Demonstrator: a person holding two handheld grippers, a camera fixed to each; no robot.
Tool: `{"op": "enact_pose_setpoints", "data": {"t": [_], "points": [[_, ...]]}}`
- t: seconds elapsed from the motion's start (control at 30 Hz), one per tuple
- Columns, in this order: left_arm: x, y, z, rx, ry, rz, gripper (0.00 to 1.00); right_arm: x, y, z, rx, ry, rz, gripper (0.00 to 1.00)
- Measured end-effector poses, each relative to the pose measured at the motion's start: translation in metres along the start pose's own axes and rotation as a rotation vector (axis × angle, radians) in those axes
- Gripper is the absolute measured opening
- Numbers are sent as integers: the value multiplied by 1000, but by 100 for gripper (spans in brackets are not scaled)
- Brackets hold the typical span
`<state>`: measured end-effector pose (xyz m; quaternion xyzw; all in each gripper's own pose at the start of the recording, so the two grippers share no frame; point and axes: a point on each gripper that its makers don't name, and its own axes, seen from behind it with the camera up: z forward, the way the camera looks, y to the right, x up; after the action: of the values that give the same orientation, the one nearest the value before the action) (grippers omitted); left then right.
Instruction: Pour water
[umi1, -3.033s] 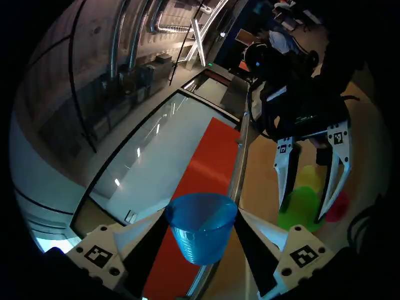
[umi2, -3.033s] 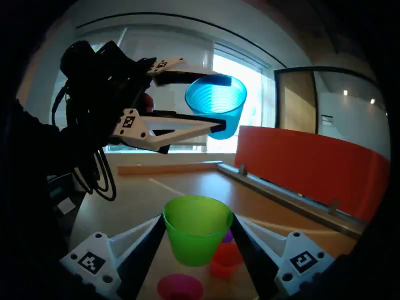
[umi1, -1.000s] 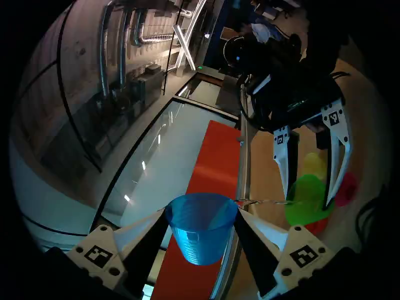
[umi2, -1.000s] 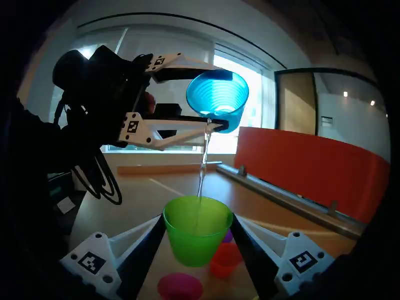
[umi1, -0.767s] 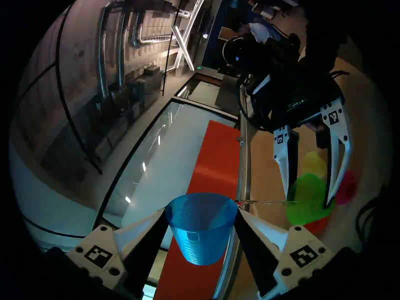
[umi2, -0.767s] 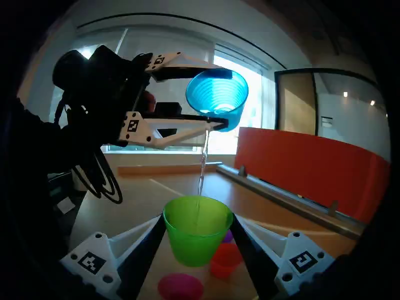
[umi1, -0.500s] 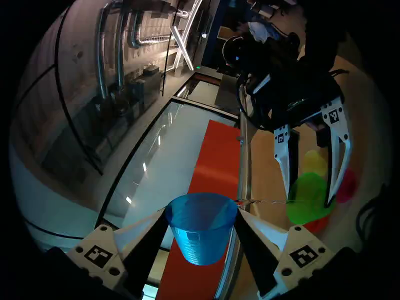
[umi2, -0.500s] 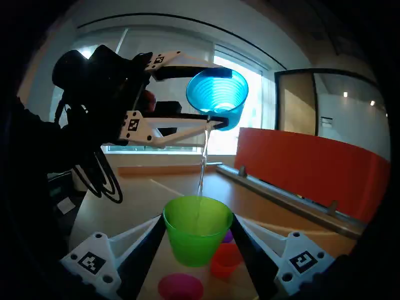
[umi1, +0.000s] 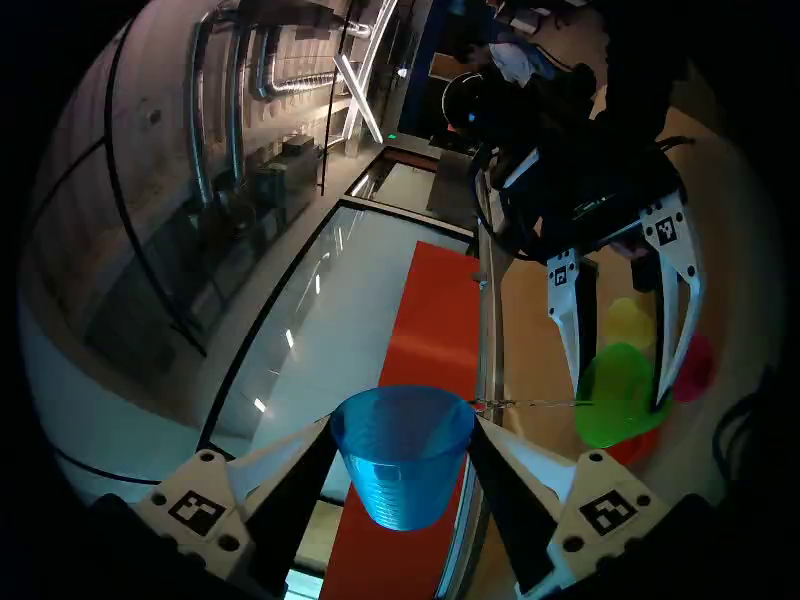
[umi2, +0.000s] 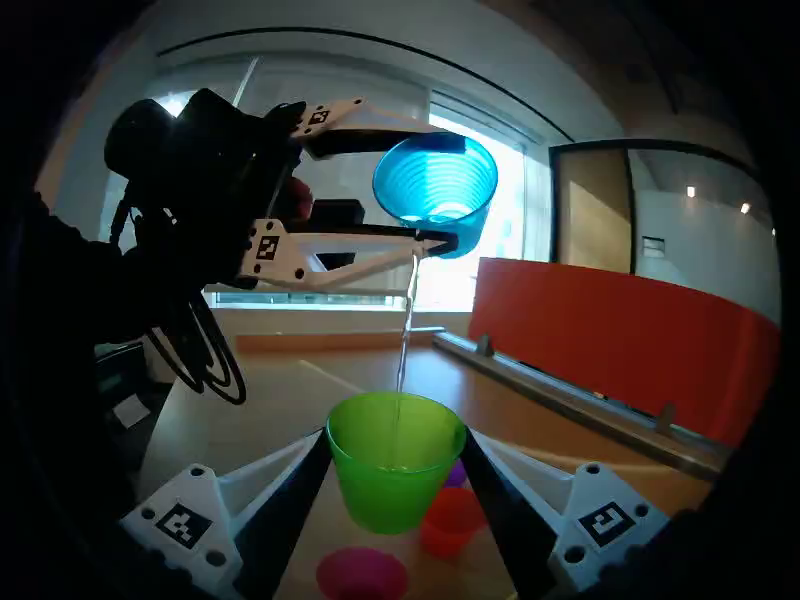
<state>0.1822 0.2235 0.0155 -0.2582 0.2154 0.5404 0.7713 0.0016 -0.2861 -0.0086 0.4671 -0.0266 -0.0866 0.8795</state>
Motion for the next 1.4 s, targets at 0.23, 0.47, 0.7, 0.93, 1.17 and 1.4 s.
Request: {"op": "enact_pose_setpoints", "data": {"t": [0.23,0.47,0.7,0.93,1.17,1.4], "points": [[3,-4,-2,-1,7,7,87,0,0,-1,0,3,1,92],[4,-10,-4,-1,10,26,87,1,0,-1,-1,6,2,92],[8,-7,-5,-1,16,37,87,2,1,-2,-3,9,1,92],[10,-4,-5,2,22,51,87,3,0,-2,-3,10,0,92],[10,-2,-2,6,26,65,87,4,0,-2,-3,12,-1,92],[11,-7,-1,11,29,81,87,5,-1,-3,-4,12,-3,92]]}}
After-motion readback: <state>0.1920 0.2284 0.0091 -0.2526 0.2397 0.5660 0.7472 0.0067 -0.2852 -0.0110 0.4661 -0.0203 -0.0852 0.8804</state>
